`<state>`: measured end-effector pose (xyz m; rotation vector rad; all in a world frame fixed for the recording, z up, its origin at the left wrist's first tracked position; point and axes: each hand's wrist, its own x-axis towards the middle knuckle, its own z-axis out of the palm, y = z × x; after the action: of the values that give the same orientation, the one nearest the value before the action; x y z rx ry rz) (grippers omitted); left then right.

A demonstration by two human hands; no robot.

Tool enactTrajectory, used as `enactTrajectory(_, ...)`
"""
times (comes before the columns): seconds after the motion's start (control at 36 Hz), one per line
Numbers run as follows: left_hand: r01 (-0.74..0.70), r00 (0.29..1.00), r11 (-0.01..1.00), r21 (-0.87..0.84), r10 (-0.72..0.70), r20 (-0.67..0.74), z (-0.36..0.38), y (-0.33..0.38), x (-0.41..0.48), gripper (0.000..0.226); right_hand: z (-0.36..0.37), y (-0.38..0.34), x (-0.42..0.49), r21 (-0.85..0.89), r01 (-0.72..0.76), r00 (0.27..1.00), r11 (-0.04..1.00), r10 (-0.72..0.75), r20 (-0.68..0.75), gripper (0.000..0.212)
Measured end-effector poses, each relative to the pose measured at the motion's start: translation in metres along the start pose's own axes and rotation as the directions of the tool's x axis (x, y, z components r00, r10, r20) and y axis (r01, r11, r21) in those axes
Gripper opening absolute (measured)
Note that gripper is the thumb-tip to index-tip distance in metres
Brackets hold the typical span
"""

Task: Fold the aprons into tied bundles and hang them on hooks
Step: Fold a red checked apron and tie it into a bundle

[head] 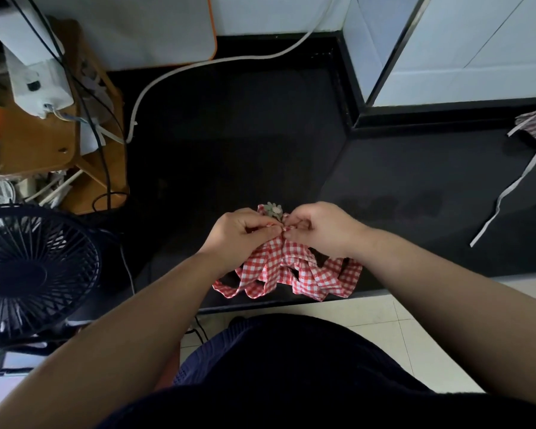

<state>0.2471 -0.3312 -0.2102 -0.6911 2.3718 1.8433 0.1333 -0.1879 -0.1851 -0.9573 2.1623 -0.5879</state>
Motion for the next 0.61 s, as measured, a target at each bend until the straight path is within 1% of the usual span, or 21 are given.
enactTrajectory(0.11,-0.001,1.0,1.0,0.025,0.001,-0.009,-0.002,-0.001,-0.001,0.016,-0.008,0.001,-0.001,0.062,-0.024,0.992,0.998,0.016,0.125,0.034)
enactTrajectory(0.17,0.003,1.0,1.0,0.028,-0.003,-0.01,-0.001,-0.001,-0.002,0.016,-0.009,0.002,-0.003,0.123,-0.049,0.988,0.991,0.03,0.15,0.033)
enactTrajectory(0.19,0.004,1.0,1.0,0.029,-0.004,-0.012,-0.001,-0.001,-0.002,0.016,-0.009,0.002,-0.004,0.109,-0.046,0.99,0.993,0.031,0.137,0.032)
enactTrajectory(0.28,0.003,1.0,0.999,0.045,-0.002,-0.026,-0.001,0.0,-0.004,0.012,-0.004,0.0,-0.005,-0.098,0.028,0.998,0.995,-0.023,0.05,0.028)
enactTrajectory(0.36,0.008,0.999,0.998,0.063,-0.005,-0.045,-0.001,-0.001,-0.006,0.01,0.001,-0.003,-0.003,-0.194,0.103,0.995,0.976,-0.1,0.028,0.026)
enactTrajectory(0.42,0.007,0.998,0.998,0.064,-0.003,-0.064,-0.001,-0.001,-0.007,0.009,0.002,-0.004,-0.002,-0.255,0.128,0.992,0.958,-0.126,0.023,0.021)
enactTrajectory(0.5,0.0,0.992,0.997,0.074,0.009,-0.123,0.001,0.0,-0.008,0.006,0.003,-0.001,-0.001,-0.274,0.133,0.991,0.952,-0.136,0.009,0.019)
enactTrajectory(0.61,0.016,0.979,0.996,0.092,0.003,-0.202,0.005,0.002,-0.01,0.004,0.006,0.003,-0.003,-0.175,0.133,0.991,0.976,-0.136,-0.007,0.021)
